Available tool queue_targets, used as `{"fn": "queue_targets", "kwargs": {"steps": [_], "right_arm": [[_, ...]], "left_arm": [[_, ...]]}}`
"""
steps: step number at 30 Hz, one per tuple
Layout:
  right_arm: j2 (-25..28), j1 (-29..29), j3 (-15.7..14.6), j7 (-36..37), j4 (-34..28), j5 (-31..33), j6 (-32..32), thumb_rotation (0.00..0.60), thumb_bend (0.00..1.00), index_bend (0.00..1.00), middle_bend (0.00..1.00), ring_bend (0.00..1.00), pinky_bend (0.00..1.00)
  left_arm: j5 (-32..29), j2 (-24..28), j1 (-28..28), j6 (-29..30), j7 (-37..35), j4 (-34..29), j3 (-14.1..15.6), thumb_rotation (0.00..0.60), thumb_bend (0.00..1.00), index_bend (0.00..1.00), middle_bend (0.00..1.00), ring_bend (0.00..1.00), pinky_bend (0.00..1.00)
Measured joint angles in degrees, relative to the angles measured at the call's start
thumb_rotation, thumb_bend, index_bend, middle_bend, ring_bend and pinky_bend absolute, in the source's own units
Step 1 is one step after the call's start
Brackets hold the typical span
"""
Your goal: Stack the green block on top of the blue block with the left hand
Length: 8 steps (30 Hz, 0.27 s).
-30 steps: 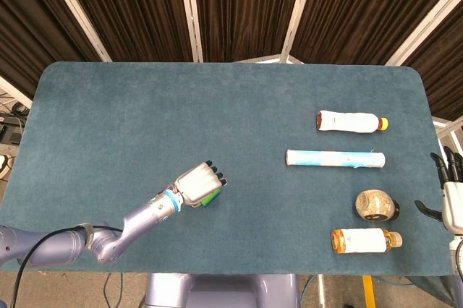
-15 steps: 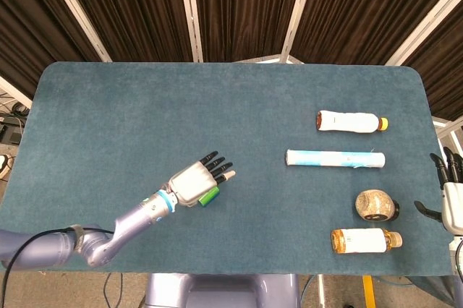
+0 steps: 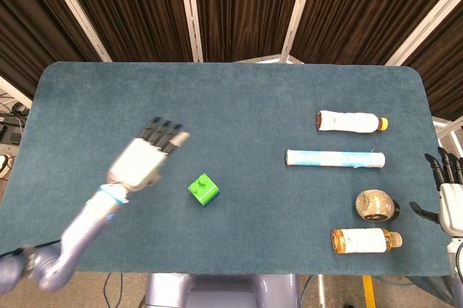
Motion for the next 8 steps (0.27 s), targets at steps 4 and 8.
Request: {"fn": "queue_targets", "kwargs": {"steps": [4,8], "right_arm": [[0.40,-0.02,-0.33,0.63,-0.82,-1.50,0.69,0.600,0.00,0.09,0.00,0.00,0.00],[0.74,-0.01,-0.57,1.10,-1.50,-2.81,1.41,0.600,0.00,0.09,0.00,0.00,0.00]], "left_arm": [[2.12,2.69,7.69,6.97,-7.68,-0.22,2.45,0.600,0.00,0.00,0.00,0.00,0.00],[5.09,4.75,14.78,11.45,-16.91,1.29,5.71,0.600,0.00,0.00,0.00,0.00,0.00]]}}
